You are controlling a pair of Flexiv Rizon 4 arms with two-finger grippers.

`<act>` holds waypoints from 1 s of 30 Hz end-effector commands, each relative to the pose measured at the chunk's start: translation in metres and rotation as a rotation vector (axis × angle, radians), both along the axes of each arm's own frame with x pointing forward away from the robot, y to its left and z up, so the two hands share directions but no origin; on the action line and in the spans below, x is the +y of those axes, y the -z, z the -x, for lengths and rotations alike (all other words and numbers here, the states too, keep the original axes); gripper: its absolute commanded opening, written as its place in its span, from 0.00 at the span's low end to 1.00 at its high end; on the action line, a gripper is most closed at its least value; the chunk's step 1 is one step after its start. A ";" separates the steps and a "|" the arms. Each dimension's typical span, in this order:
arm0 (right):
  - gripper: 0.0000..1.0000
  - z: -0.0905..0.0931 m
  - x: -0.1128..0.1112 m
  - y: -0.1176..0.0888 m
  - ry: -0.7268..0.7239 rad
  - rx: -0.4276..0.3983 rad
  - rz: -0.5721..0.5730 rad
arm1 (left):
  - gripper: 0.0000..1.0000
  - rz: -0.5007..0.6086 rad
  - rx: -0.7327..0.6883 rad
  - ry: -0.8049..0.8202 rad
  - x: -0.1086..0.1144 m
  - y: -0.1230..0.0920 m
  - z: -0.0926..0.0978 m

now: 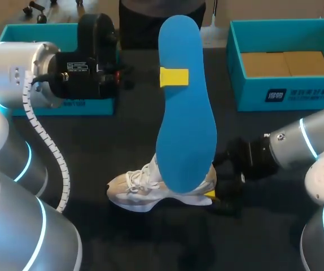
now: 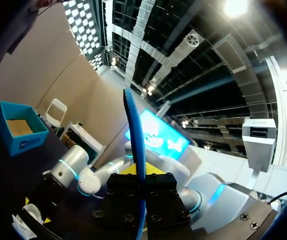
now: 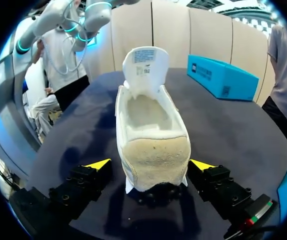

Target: Take the shoe out of the shoebox, open the shoe tongue, remove and reinsert the insole, then place the shoe into the shoebox

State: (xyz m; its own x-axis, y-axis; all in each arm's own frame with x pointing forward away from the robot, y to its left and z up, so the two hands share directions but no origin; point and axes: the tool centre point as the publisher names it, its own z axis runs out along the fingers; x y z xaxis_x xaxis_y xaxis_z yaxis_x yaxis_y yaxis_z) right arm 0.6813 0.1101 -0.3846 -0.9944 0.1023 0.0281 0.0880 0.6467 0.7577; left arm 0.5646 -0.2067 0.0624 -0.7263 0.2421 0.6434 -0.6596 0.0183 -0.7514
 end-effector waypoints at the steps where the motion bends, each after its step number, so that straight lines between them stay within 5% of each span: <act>1: 1.00 0.003 -0.001 -0.013 0.014 0.002 0.098 | 0.00 0.010 0.005 -0.025 -0.004 -0.001 0.009; 18: 1.00 0.002 0.001 -0.053 0.098 0.004 0.277 | 0.00 0.010 0.005 -0.025 -0.004 -0.001 0.009; 30: 1.00 -0.004 0.010 -0.062 0.114 0.029 0.429 | 0.00 0.010 0.005 -0.025 -0.004 -0.001 0.009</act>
